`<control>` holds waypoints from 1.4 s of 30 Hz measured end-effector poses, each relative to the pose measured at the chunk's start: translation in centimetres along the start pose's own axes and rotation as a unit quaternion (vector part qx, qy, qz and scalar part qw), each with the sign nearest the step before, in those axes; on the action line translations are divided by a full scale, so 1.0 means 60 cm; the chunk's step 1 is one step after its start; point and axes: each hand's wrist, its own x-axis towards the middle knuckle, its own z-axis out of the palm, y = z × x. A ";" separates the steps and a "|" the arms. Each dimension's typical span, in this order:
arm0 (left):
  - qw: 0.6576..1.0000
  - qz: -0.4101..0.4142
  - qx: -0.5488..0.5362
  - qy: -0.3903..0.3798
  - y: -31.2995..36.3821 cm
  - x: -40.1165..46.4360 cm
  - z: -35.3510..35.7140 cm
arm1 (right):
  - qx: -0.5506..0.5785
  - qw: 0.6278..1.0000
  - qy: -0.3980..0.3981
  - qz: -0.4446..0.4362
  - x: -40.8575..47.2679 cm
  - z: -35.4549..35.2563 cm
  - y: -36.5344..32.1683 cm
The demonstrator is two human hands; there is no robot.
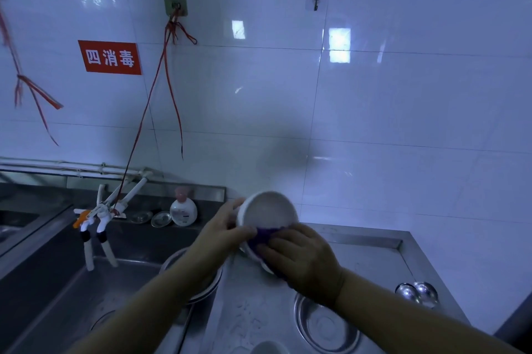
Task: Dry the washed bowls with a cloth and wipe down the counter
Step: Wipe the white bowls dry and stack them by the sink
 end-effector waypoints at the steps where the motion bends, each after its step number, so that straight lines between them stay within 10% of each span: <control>1: 0.999 0.019 -0.014 0.028 -0.009 -0.002 0.013 | 0.000 0.999 0.014 0.051 0.009 0.001 -0.010; 7: 0.985 0.113 0.038 0.124 -0.036 -0.005 0.044 | 0.030 0.983 0.049 0.172 0.030 0.008 -0.068; 14: 0.990 0.091 0.098 0.032 -0.019 0.003 0.007 | -0.001 1.000 0.000 -0.010 -0.013 0.001 -0.019; 19: 0.971 -0.086 0.141 -0.174 0.003 0.015 -0.030 | 0.008 0.983 -0.059 -0.172 -0.025 -0.018 0.021; 24: 0.951 -0.071 0.269 -0.133 -0.004 0.018 -0.033 | 0.041 0.983 -0.130 -0.125 -0.022 -0.025 0.014; 28: 0.793 0.168 0.585 -0.031 -0.009 -0.008 -0.029 | 0.069 0.977 -0.201 -0.022 -0.024 -0.043 0.018; 31: 0.647 0.323 0.681 -0.112 -0.012 -0.026 -0.017 | 0.082 0.972 -0.220 -0.006 -0.025 -0.046 0.019; 34: 0.604 0.332 0.702 -0.181 -0.021 -0.022 -0.011 | 0.094 0.972 -0.215 -0.005 -0.022 -0.046 0.013; 36: 0.652 0.276 0.685 -0.172 -0.022 -0.020 -0.018 | 0.097 0.979 -0.180 0.014 -0.023 -0.047 0.017; 42: 0.956 0.028 0.292 -0.023 -0.023 -0.032 -0.024 | 0.182 0.934 0.062 0.301 -0.010 -0.063 0.037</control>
